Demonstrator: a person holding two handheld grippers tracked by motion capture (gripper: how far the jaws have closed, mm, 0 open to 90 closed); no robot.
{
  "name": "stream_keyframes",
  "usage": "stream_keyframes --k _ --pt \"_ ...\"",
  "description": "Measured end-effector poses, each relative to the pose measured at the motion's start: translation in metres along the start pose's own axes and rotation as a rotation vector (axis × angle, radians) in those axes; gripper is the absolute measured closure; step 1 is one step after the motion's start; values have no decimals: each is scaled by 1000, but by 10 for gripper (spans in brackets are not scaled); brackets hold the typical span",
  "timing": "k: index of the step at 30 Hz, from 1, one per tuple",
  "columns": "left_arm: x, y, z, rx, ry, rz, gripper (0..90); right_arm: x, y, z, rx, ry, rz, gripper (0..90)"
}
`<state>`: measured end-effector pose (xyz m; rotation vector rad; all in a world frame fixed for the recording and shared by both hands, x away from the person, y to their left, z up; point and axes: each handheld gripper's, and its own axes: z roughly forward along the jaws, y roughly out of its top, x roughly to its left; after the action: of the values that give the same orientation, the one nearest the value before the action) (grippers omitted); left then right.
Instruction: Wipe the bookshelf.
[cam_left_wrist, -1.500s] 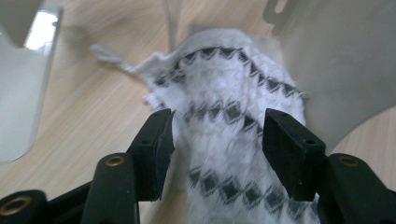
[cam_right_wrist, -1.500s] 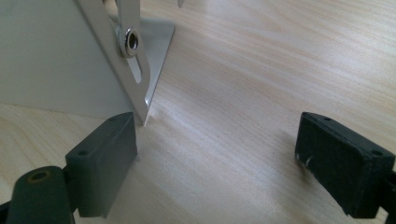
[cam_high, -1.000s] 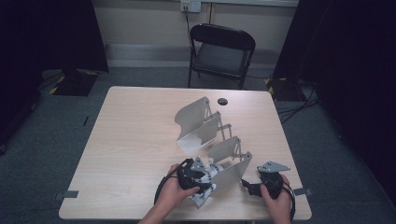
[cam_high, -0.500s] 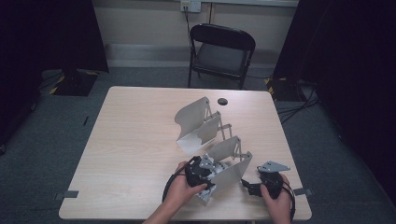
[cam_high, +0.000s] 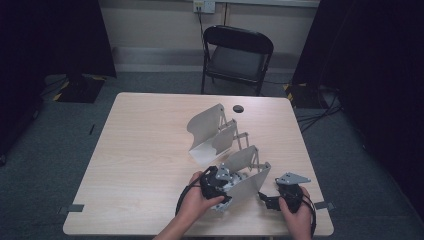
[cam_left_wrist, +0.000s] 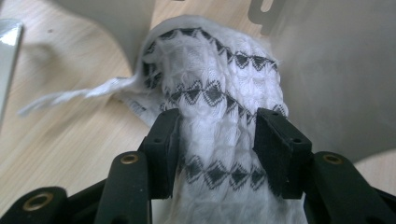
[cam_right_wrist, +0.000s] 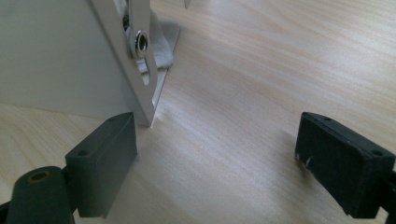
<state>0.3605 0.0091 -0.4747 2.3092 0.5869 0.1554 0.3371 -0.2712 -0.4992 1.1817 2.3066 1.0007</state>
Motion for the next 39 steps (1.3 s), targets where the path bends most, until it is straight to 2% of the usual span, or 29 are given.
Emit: stream_keyframes --k 2,3,4,5,6,9,10,11,13,15,16,19,22,24,28,33,35,39 --pt "1 -5 -5 -21 -1 -29 518 0 0 0 0 1 0 122" --pt "1 -6 -7 -10 -7 -30 529 0 0 0 0 1 -1 122" --pt "1 -6 -7 -10 -7 -30 580 0 0 0 0 1 -1 122" --pt "-1 -8 -7 3 -20 -42 580 0 0 0 0 1 -1 122" --pt "-2 -10 -7 4 -26 -29 612 0 0 0 0 1 0 122" --pt "-1 -10 -7 12 -30 -31 657 0 0 0 0 1 -1 122" --pt "-1 -7 -7 33 -34 -20 688 0 0 0 0 1 -2 122" --pt "-1 -7 -7 33 -34 -20 706 0 0 0 0 0 -1 122" --pt "-3 2 -4 46 -34 8 727 0 0 0 0 1 -2 122" --pt "-3 3 -3 49 -32 12 729 0 0 0 0 1 0 122" --pt "-4 7 2 27 -36 -7 729 0 0 0 0 0 -2 122" --pt "-4 9 9 -9 -40 -25 727 0 0 0 -1 0 -3 122" --pt "-4 9 13 -24 -41 -22 703 0 0 0 1 1 -1 122" --pt "-4 9 15 -33 -43 -43 683 0 0 0 -1 1 -3 122" --pt "-4 10 18 -24 -44 -55 679 0 0 0 -1 1 -3 122" --pt "-7 10 18 -12 -50 -34 694 0 0 0 -1 1 -3 122" --pt "-6 10 14 22 -67 -28 718 0 0 0 0 2 -3 121" --pt "-5 4 6 35 -76 -17 722 0 0 0 0 3 -4 121"
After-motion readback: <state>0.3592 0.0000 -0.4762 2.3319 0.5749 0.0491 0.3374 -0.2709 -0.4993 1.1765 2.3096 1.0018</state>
